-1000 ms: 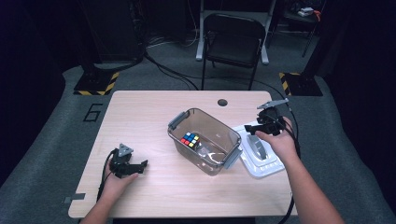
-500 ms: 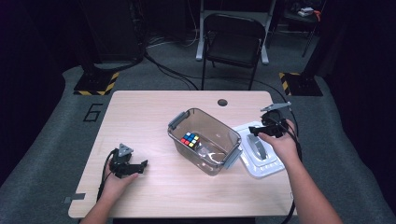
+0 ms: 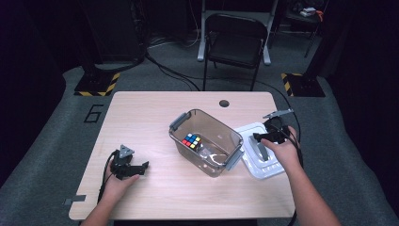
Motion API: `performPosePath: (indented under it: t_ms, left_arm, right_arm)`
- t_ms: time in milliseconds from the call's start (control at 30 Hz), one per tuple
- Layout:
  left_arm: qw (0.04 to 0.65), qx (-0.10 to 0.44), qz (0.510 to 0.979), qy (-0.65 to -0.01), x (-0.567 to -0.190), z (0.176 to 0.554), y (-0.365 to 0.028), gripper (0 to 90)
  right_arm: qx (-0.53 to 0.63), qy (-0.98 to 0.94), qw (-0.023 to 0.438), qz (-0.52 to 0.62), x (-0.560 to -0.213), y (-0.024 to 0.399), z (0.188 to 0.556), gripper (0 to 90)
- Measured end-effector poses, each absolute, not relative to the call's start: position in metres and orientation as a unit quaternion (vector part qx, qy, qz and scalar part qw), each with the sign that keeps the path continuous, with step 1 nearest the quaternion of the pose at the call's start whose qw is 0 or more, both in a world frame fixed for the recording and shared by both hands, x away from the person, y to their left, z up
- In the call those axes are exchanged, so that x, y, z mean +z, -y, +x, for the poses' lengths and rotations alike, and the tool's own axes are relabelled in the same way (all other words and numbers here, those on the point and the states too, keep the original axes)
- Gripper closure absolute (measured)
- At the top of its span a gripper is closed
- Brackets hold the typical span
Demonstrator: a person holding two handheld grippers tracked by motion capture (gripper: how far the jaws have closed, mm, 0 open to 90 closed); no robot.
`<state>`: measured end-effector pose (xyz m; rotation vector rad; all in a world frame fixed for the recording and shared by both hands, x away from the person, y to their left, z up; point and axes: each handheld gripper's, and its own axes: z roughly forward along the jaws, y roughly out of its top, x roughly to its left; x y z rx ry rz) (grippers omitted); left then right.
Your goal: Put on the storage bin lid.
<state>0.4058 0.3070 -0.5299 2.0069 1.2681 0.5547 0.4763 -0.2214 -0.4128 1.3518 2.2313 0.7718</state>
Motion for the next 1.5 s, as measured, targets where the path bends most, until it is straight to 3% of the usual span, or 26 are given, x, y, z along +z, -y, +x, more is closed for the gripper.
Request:
performPosePath:
  t_ms: [1500]
  left_arm:
    - [0.345,0.214,0.773,-0.487,-0.53,0.406,-0.307,14.2]
  right_arm:
    - [0.244,-0.788,0.177,0.536,-0.467,0.232,0.481,41.7]
